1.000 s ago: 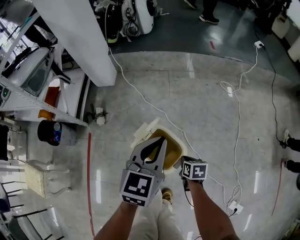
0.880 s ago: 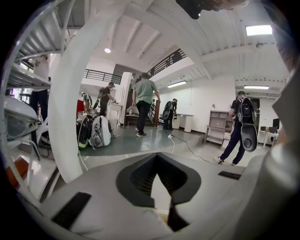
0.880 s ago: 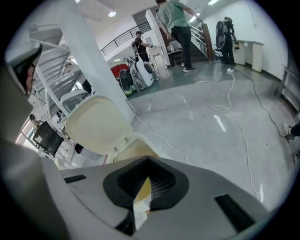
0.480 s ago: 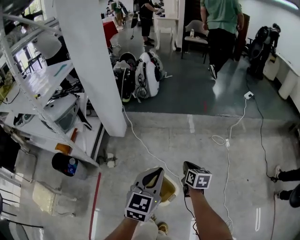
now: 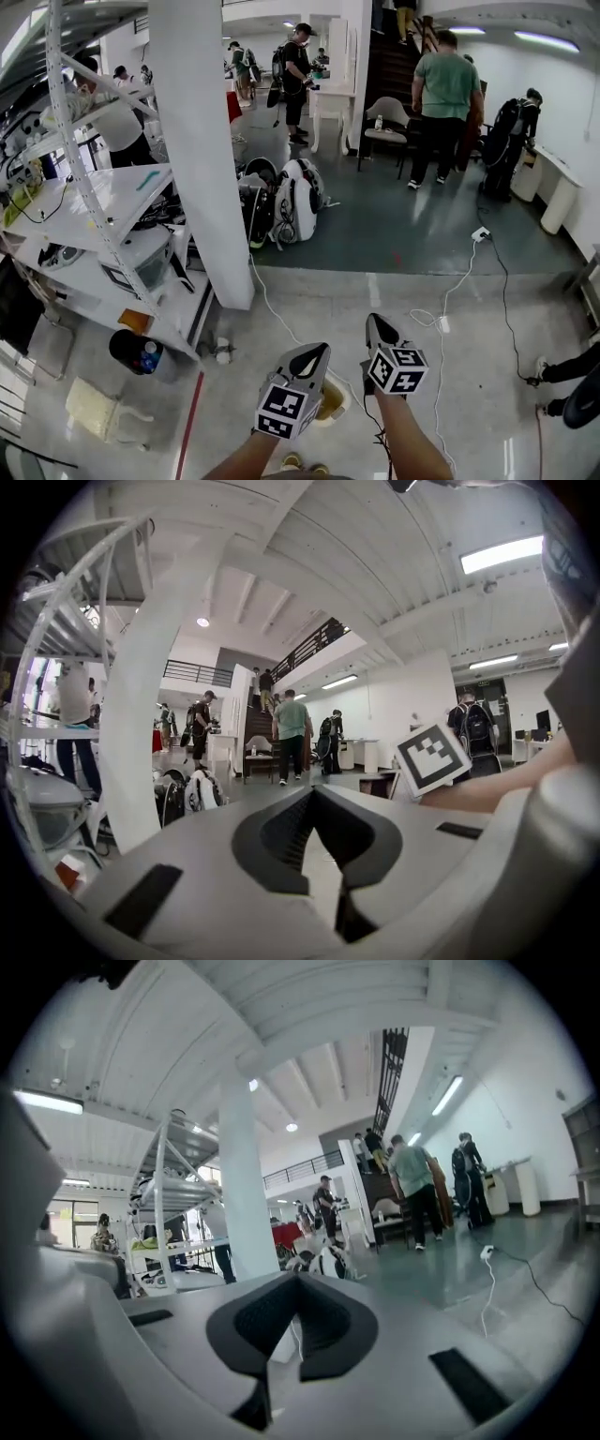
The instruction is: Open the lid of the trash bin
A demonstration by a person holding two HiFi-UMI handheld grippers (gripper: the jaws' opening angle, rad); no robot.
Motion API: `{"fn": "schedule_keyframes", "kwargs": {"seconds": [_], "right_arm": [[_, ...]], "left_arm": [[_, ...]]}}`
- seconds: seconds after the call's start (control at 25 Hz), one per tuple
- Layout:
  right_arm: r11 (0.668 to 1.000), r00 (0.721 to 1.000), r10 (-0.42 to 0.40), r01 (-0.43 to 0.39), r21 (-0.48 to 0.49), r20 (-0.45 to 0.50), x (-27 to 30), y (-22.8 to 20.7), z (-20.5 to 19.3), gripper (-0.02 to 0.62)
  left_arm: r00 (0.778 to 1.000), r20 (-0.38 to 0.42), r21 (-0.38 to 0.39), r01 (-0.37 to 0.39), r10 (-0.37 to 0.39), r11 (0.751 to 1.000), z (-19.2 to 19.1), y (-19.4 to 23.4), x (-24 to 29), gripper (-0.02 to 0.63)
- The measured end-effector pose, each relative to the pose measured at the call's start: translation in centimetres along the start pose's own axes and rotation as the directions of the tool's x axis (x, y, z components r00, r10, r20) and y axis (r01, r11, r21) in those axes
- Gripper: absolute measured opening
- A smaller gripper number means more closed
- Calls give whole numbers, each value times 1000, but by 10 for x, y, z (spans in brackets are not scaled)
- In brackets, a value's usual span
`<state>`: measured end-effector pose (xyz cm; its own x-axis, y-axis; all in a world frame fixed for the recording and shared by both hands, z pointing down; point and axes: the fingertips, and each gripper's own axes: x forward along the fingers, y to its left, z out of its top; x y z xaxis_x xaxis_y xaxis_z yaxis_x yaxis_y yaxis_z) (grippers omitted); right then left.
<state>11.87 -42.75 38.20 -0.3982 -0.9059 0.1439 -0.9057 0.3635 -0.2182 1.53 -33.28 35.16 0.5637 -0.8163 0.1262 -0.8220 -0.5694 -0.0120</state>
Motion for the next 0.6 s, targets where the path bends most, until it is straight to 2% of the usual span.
{"fn": "schedule_keyframes", "kwargs": {"seconds": [0.12, 0.24, 0.44, 0.6], "right_arm": [[999, 996, 32, -29, -42, 88, -34, 24, 37, 29], [995, 988, 75, -65, -74, 134, -67, 50, 51, 29], [985, 986, 111, -92, -147, 127, -107, 77, 35, 29], [991, 989, 84, -71, -116, 120, -126, 74, 14, 29]], "left_arm": [[1000, 28, 7, 11, -11, 1000, 9, -5, -7, -8], [999, 51, -2, 14, -13, 1000, 13, -4, -15, -8], [998, 64, -12, 27, -27, 1000, 11, -3, -24, -8], [998, 57, -23, 37, -35, 999, 4, -9, -29, -8]]}}
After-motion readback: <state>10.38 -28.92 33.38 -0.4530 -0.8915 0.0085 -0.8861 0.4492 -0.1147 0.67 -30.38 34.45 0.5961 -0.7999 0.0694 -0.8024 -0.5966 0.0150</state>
